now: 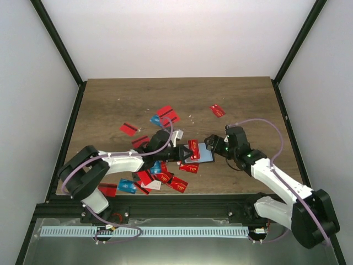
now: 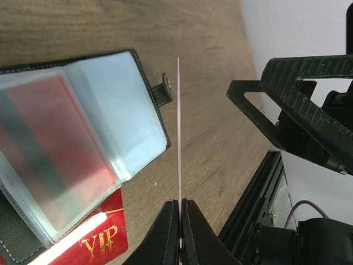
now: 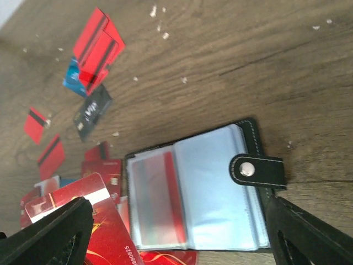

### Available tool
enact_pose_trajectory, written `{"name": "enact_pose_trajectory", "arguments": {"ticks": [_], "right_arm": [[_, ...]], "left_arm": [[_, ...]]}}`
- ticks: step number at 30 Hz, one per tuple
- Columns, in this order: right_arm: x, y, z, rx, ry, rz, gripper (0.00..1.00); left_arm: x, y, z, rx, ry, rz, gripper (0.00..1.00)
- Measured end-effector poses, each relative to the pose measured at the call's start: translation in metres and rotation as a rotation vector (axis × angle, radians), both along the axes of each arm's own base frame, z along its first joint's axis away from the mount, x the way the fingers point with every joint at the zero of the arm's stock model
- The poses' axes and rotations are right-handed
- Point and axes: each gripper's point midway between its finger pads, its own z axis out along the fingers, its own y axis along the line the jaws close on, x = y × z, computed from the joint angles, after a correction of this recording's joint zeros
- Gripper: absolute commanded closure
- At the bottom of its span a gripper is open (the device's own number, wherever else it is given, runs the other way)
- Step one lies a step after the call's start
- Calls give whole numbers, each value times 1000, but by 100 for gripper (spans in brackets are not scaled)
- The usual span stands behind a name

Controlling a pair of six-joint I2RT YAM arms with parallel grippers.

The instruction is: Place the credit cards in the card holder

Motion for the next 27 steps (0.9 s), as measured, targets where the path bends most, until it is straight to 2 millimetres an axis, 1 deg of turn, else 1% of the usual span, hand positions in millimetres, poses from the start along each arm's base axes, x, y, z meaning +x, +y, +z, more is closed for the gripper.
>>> {"name": "enact_pose_trajectory", "arguments": {"ticks": [1, 4, 10, 16, 18, 21, 27], "right_arm": [[0, -1, -7, -12, 20, 5, 13], [2, -3, -18, -28, 49, 14, 13], [7, -7, -38, -47, 93, 5, 13], [2, -14, -67, -68, 159, -5, 13], [1, -14, -70, -71, 169, -4, 13], [3, -14, -71, -72, 165, 0, 13], [5, -15, -70, -68, 157, 8, 13]], "left_arm": [[0, -2, -4, 6, 12, -9, 96], [1, -5, -15, 29, 49, -27, 96], [8, 1, -30, 67, 85, -12, 96], [13, 4, -42, 85, 116, 7, 96], [13, 3, -43, 86, 125, 6, 96], [11, 2, -44, 82, 141, -11, 96], [-2, 0, -44, 65, 203, -101, 96]]}}
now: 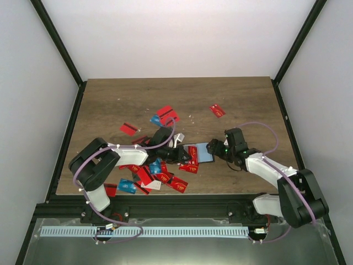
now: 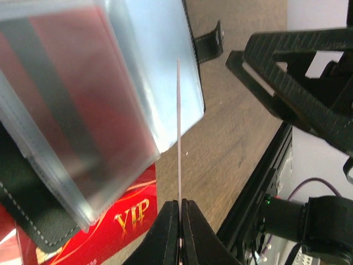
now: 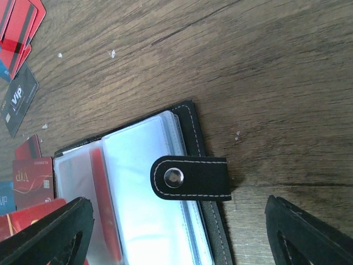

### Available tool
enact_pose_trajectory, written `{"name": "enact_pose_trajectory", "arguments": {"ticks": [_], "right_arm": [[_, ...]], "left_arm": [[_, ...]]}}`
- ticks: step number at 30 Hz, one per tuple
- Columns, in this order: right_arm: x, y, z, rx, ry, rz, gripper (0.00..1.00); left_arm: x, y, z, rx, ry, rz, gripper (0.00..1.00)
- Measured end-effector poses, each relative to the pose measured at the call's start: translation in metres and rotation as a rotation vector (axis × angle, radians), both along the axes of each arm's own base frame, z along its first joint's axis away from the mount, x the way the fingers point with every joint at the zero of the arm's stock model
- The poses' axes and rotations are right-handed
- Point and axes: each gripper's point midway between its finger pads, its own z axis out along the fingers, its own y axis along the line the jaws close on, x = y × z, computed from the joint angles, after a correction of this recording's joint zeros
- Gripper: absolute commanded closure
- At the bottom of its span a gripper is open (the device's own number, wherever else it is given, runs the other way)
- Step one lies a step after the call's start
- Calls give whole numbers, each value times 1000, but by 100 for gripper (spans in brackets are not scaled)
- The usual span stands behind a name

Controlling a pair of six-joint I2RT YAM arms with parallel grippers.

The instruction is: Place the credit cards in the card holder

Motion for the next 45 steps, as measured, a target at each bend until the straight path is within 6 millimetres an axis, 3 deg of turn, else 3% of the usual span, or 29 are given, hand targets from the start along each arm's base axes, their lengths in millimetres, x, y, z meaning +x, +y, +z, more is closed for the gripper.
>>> {"name": "enact_pose_trajectory", "arguments": {"ticks": [11, 19, 26, 45], "right_arm": [[2, -3, -7, 13, 21, 14, 13], [1, -1, -16, 14, 46, 37, 13], [3, 0, -16, 25, 39, 44, 14], [7, 6, -15, 54, 25, 75, 14]], "left_arm": [[-3, 10, -7, 25, 53, -62, 96], [-1, 3, -10, 22, 73, -100, 96], [-1, 2, -22, 40, 109, -112, 96], [4, -6, -29, 17, 151, -135, 96]]}}
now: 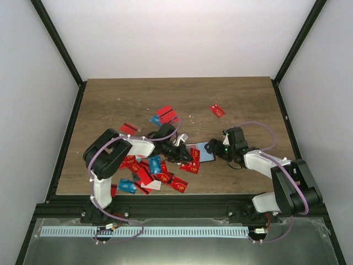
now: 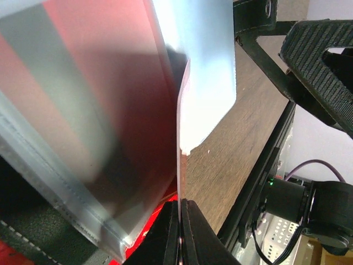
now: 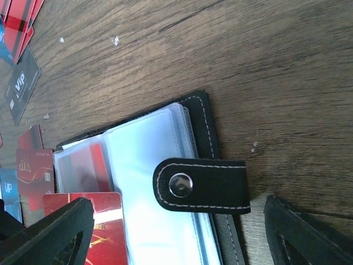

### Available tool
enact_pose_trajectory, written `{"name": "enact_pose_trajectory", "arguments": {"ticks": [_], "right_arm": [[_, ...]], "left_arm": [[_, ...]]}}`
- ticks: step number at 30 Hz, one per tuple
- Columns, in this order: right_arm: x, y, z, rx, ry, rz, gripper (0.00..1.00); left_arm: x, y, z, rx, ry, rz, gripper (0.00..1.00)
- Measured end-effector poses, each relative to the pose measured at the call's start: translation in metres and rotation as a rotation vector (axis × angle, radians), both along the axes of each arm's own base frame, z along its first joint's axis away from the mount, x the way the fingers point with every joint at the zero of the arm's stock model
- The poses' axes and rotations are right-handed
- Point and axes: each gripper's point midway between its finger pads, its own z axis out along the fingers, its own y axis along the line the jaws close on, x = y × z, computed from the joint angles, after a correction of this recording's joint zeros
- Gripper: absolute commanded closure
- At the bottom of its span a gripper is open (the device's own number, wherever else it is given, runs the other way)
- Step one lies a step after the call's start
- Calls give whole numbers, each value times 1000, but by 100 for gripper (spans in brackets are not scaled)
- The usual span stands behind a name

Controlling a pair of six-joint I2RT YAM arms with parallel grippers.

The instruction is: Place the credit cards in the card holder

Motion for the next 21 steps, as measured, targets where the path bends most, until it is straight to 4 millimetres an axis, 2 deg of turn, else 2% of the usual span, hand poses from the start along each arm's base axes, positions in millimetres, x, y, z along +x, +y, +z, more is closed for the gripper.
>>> {"name": "enact_pose_trajectory", "arguments": {"ticks": [14, 21], "right_arm": [[1, 8, 1, 45, -12, 34, 16], [-2, 12, 1, 74, -16, 56, 17]], "left_arm": [[6, -2, -2, -34, 43, -7, 96], [15, -5, 0, -47, 51, 2, 96]]}}
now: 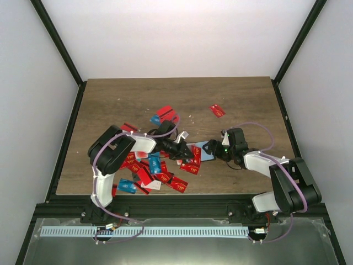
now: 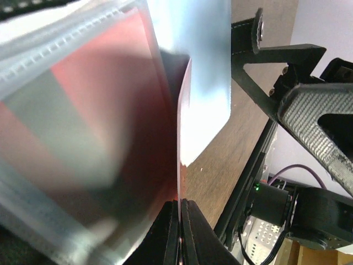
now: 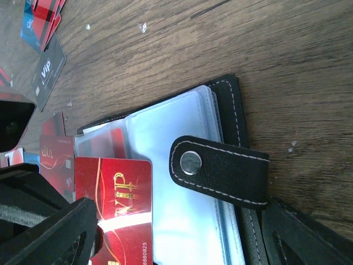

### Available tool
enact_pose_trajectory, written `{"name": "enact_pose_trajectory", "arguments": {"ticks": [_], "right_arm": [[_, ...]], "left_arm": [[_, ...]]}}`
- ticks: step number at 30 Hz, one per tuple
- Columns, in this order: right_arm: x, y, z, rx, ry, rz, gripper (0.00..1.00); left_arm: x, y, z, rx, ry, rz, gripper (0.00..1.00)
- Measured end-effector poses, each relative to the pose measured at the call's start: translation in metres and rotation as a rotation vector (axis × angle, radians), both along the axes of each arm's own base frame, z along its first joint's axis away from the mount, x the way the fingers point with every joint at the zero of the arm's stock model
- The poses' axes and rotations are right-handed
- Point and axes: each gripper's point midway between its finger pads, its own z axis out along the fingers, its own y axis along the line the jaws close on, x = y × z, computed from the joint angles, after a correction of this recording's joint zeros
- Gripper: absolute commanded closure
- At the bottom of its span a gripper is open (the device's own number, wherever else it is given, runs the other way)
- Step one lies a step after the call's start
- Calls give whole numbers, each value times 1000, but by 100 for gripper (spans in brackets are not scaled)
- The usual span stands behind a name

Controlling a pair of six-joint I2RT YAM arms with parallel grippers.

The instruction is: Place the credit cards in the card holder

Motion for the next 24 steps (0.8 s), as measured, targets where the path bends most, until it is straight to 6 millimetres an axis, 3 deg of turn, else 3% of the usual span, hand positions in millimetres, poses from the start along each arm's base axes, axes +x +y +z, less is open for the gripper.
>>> {"name": "enact_pose_trajectory", "arguments": {"ticks": [9, 24], "right_arm": [[-1, 3, 0, 6, -5, 25, 17], [-1, 3, 0, 10, -5, 33, 17]], "left_arm": [[10, -7, -1, -7, 3, 3, 96], [7, -2, -1, -13, 23, 17, 96]]}}
